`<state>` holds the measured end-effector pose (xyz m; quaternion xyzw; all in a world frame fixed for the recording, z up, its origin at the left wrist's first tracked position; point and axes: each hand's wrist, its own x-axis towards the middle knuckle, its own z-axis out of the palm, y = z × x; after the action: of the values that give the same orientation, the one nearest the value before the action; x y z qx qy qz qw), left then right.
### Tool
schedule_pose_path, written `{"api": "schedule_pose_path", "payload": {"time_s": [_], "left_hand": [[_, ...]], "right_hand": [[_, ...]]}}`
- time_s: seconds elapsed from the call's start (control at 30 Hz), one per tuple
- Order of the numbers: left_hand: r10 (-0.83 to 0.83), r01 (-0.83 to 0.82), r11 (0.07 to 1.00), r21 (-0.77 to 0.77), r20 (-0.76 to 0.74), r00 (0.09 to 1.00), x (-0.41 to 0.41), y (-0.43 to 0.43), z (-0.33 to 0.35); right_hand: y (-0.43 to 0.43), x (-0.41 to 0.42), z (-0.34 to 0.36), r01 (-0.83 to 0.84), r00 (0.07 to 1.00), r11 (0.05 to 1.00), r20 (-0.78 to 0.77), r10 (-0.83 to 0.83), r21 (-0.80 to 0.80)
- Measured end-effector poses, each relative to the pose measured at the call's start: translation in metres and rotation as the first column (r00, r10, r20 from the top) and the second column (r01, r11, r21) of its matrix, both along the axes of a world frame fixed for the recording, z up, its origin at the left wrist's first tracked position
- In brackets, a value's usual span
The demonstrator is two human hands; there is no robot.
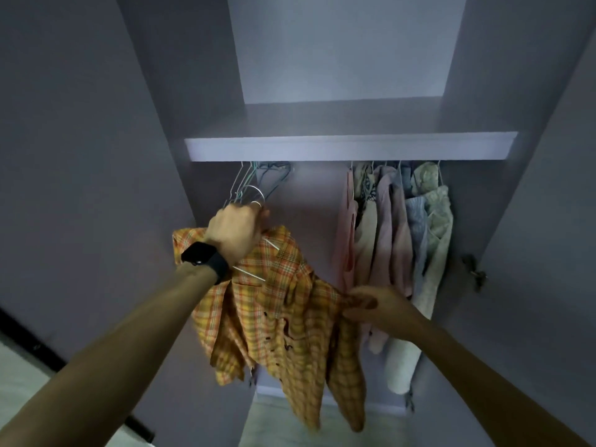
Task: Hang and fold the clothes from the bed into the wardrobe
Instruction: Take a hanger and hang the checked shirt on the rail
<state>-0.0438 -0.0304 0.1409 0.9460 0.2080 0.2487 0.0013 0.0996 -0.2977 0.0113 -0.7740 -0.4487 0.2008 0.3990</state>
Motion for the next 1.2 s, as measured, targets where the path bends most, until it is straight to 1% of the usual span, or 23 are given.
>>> {"api": "schedule_pose_path", "payload": {"time_s": [0.07,0.17,0.2,0.27,0.33,0.4,0.43,0.47,0.5,0.57,0.6,0.67,0.73,0.8,0.83,0.93,0.97,1.1,1.2], "left_hand": [[-0.002,0.002,1.0,0.002,-0.006,1.0,0.003,0.0,-0.004],[-0.002,0.002,1.0,0.022,-0.004,1.0,-0.001,0.008,-0.01],[0.024,-0.024,1.0,0.02,0.024,0.999,-0.005,0.015,-0.009],[0.072,-0.069,0.997,-0.03,0.09,0.993,-0.011,0.026,-0.009],[0.069,-0.058,0.994,-0.088,0.118,0.991,-0.015,0.032,-0.008],[0.029,-0.017,0.995,-0.098,0.12,0.992,-0.014,0.027,-0.009],[0.01,0.001,0.996,-0.086,0.12,0.993,-0.011,0.021,-0.011],[-0.005,0.013,0.997,-0.069,0.116,0.993,-0.008,0.014,-0.013],[-0.018,0.024,0.998,-0.052,0.11,0.994,-0.003,0.006,-0.015],[-0.039,0.041,0.999,-0.021,0.081,0.996,0.006,-0.009,-0.018],[-0.052,0.052,0.999,-0.006,0.059,0.997,0.01,-0.016,-0.019],[-0.09,0.09,0.996,0.014,0.017,0.996,0.017,-0.028,-0.022],[-0.126,0.126,0.992,0.011,0.0,0.992,0.02,-0.037,-0.024],[-0.131,0.131,0.991,0.019,0.0,0.991,0.021,-0.042,-0.027],[-0.118,0.117,0.993,0.025,0.004,0.993,0.021,-0.043,-0.028],[-0.063,0.062,0.997,0.034,0.013,0.998,0.016,-0.046,-0.033],[-0.049,0.049,0.998,0.03,0.012,0.999,0.014,-0.046,-0.035],[-0.035,0.035,0.999,-0.028,-0.019,0.999,0.011,-0.048,-0.043],[-0.051,0.051,0.999,-0.01,-0.006,0.999,0.009,-0.051,-0.046]], "right_hand": [[0.006,-0.003,-0.009,0.003,0.997,1.0,0.077,-0.002,-0.011],[0.002,0.005,-0.019,0.054,0.991,0.998,0.127,-0.052,-0.013],[-0.002,0.012,-0.023,0.093,0.983,0.996,0.162,-0.09,-0.006],[-0.018,0.029,-0.032,0.219,0.956,0.975,0.193,-0.22,0.029],[-0.035,0.044,-0.038,0.326,0.923,0.945,0.209,-0.324,0.022],[-0.04,0.047,-0.037,0.364,0.909,0.931,0.229,-0.349,-0.028],[-0.037,0.046,-0.033,0.369,0.907,0.929,0.222,-0.357,-0.018],[-0.032,0.043,-0.028,0.376,0.904,0.926,0.209,-0.374,0.03],[-0.024,0.037,-0.023,0.379,0.899,0.918,0.19,-0.395,0.113],[-0.005,0.019,-0.004,0.35,0.902,0.9,0.164,-0.398,0.261],[0.004,0.008,0.006,0.306,0.913,0.907,0.18,-0.366,0.288],[0.019,-0.008,0.022,0.206,0.911,0.936,0.294,-0.289,0.284],[0.031,-0.017,0.031,0.121,0.879,0.956,0.419,-0.228,0.266],[0.037,-0.02,0.034,0.068,0.856,0.957,0.476,-0.202,0.283],[0.038,-0.022,0.032,0.054,0.86,0.953,0.471,-0.196,0.298],[0.034,-0.029,0.024,0.059,0.905,0.922,0.369,-0.211,0.382],[0.033,-0.032,0.022,0.05,0.909,0.919,0.365,-0.204,0.391],[0.035,-0.036,0.017,0.037,0.868,0.929,0.448,-0.213,0.369],[0.037,-0.032,0.018,0.069,0.876,0.916,0.415,-0.245,0.396]]}}
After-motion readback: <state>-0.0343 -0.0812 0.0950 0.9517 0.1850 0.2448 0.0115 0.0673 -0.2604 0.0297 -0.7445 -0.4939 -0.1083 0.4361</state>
